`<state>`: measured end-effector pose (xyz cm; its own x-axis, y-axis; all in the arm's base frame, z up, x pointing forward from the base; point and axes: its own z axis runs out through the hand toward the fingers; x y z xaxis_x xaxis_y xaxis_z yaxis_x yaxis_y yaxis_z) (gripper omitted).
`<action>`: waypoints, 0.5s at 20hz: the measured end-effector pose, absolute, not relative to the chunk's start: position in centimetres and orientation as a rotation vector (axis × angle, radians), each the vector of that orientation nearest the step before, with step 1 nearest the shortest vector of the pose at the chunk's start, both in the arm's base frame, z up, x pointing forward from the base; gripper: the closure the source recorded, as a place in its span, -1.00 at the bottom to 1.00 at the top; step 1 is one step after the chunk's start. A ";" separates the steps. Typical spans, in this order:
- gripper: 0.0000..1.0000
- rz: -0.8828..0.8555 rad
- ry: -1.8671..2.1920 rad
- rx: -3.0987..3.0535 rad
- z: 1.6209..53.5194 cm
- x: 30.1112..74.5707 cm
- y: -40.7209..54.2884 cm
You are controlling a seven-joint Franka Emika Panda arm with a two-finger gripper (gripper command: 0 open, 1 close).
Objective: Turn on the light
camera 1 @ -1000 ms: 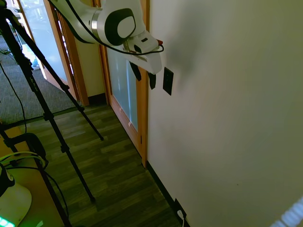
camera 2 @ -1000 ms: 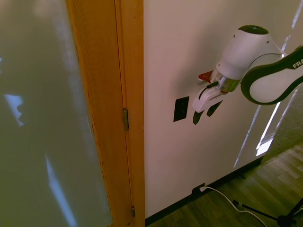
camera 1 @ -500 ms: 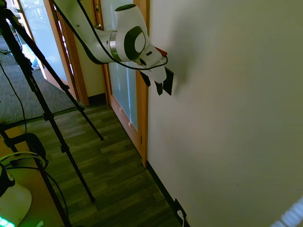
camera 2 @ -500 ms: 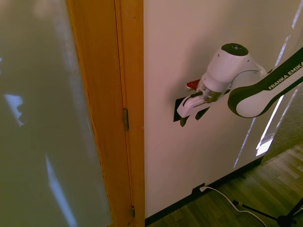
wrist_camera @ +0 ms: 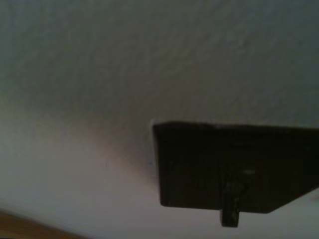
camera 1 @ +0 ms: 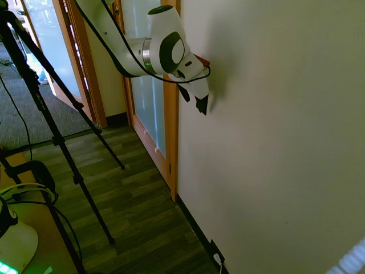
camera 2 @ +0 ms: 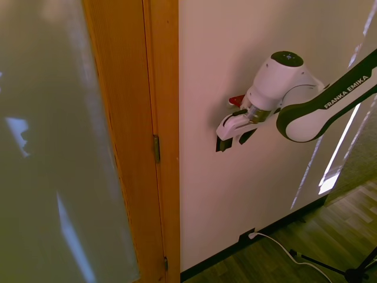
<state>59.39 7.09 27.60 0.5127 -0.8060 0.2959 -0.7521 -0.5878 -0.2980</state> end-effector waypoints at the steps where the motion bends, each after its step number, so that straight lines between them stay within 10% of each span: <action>1: 1.00 -0.619 1.357 -2.614 27.6 59.6 7.0; 10: 1.00 -0.621 1.362 -2.612 27.4 60.7 7.1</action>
